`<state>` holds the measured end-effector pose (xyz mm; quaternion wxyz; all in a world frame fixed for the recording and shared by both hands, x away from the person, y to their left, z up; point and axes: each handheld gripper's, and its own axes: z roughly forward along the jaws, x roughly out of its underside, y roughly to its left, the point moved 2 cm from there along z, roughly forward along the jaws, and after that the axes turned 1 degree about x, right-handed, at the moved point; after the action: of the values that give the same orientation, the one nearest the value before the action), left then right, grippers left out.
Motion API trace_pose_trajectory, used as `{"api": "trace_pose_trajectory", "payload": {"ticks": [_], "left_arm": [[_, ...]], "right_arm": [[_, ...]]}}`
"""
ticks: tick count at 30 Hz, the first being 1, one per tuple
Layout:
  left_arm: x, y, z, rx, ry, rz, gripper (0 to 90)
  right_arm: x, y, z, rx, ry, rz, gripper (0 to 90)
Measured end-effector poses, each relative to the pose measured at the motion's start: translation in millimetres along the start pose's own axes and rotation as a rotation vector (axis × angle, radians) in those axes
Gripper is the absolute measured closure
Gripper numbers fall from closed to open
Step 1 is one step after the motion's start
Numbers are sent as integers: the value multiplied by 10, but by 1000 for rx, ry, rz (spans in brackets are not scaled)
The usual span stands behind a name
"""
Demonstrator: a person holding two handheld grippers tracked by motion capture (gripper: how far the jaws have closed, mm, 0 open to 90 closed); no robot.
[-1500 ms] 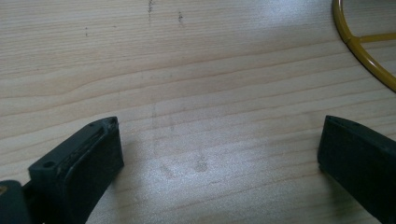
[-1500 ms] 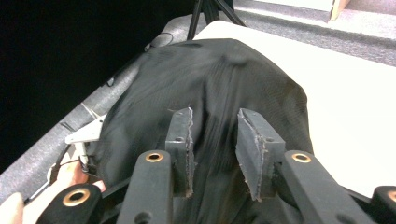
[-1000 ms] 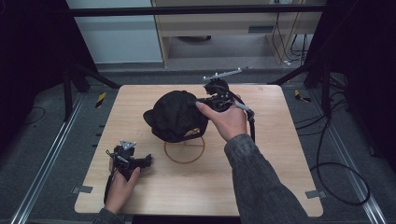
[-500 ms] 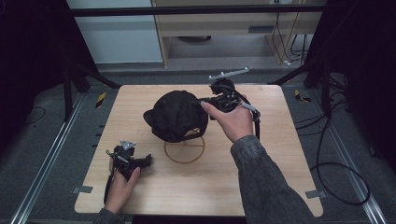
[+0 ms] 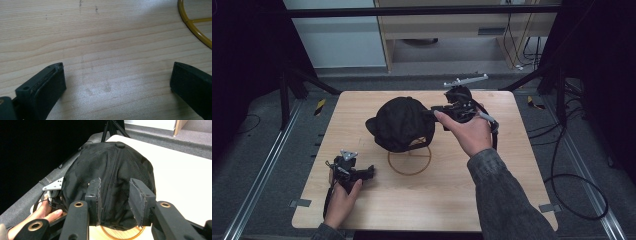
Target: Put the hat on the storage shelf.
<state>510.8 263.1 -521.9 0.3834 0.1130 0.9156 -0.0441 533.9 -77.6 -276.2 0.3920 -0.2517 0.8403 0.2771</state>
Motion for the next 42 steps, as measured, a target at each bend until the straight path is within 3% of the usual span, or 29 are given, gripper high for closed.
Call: {"api": "trace_pose_trajectory", "payload": {"ticks": [21, 34, 42], "left_arm": [[0, -1, 0, 1, 0, -1, 0], [0, -1, 0, 1, 0, -1, 0], [0, 0, 1, 0, -1, 0, 0]], "right_arm": [[63, -70, -313, 22, -37, 6, 568], [117, -211, -532, 126, -87, 10, 287], [178, -297, -652, 161, -110, 22, 232]]}}
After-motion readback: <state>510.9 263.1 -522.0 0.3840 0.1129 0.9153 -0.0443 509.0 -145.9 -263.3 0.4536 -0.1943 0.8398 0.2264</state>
